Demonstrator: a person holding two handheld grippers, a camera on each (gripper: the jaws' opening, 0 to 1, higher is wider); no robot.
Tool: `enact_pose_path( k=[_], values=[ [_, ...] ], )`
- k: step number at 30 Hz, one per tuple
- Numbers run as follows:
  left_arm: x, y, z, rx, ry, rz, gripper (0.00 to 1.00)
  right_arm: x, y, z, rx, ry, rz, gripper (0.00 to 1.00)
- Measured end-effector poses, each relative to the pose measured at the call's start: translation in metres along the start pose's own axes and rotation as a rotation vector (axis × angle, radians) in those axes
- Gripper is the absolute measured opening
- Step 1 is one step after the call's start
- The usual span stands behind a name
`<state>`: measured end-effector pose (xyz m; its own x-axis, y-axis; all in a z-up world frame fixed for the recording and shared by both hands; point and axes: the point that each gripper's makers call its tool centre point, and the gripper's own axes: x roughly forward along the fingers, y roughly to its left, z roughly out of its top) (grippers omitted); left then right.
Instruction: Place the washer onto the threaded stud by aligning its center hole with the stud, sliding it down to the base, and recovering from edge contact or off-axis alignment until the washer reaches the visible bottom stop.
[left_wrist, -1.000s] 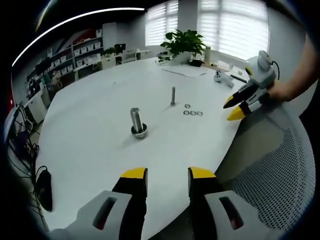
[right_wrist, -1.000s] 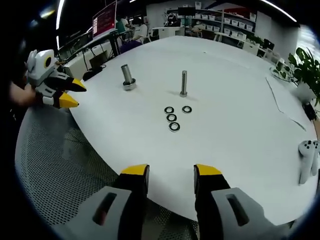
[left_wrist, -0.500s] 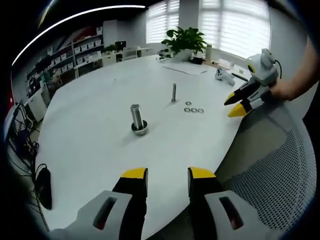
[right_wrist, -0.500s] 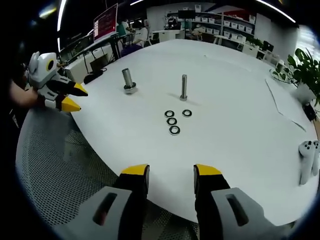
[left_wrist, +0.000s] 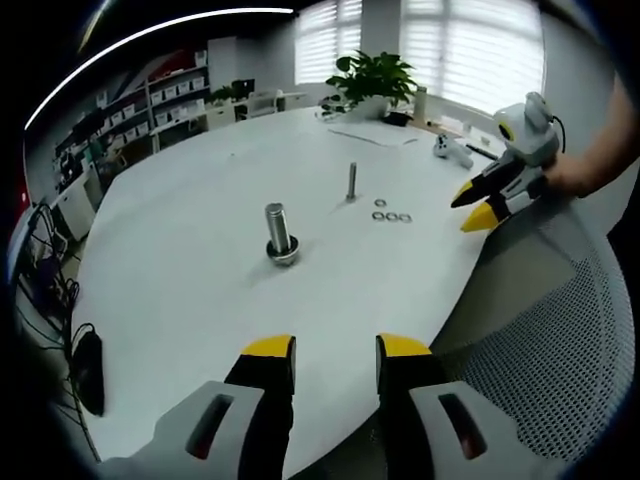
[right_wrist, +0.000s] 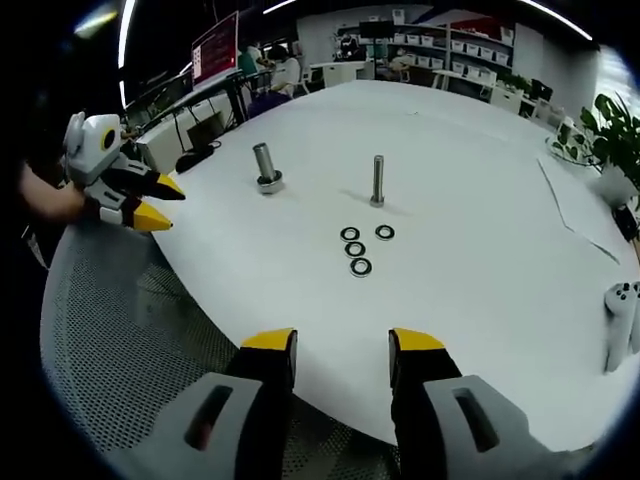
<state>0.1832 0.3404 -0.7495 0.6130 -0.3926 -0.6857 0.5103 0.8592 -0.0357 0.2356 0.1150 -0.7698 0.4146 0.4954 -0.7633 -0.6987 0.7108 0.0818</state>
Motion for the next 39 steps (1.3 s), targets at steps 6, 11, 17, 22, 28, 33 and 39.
enact_pose_path(
  k=[6,11,17,22,28,33,39],
  values=[
    [0.000,0.000,0.000,0.006,-0.001,-0.002,0.30,0.002,-0.007,0.010,0.015,0.016,0.000,0.40],
    [0.000,0.001,0.001,0.002,-0.006,0.001,0.30,0.012,-0.010,0.028,-0.032,0.023,0.017,0.39],
    [-0.001,0.003,0.001,-0.003,-0.009,0.003,0.30,0.030,-0.011,0.037,-0.080,0.088,0.037,0.39],
    [-0.001,0.003,0.001,-0.005,-0.011,0.003,0.30,0.042,-0.013,0.038,-0.131,0.148,0.050,0.36],
    [0.000,0.003,-0.004,-0.011,0.009,0.000,0.30,0.052,-0.014,0.029,-0.172,0.248,0.076,0.31],
    [0.000,0.005,-0.004,-0.015,0.012,0.006,0.30,0.056,-0.013,0.034,-0.187,0.255,0.094,0.29],
    [0.000,0.003,-0.004,-0.010,0.012,0.003,0.30,0.062,-0.012,0.029,-0.278,0.308,0.104,0.27]
  ],
)
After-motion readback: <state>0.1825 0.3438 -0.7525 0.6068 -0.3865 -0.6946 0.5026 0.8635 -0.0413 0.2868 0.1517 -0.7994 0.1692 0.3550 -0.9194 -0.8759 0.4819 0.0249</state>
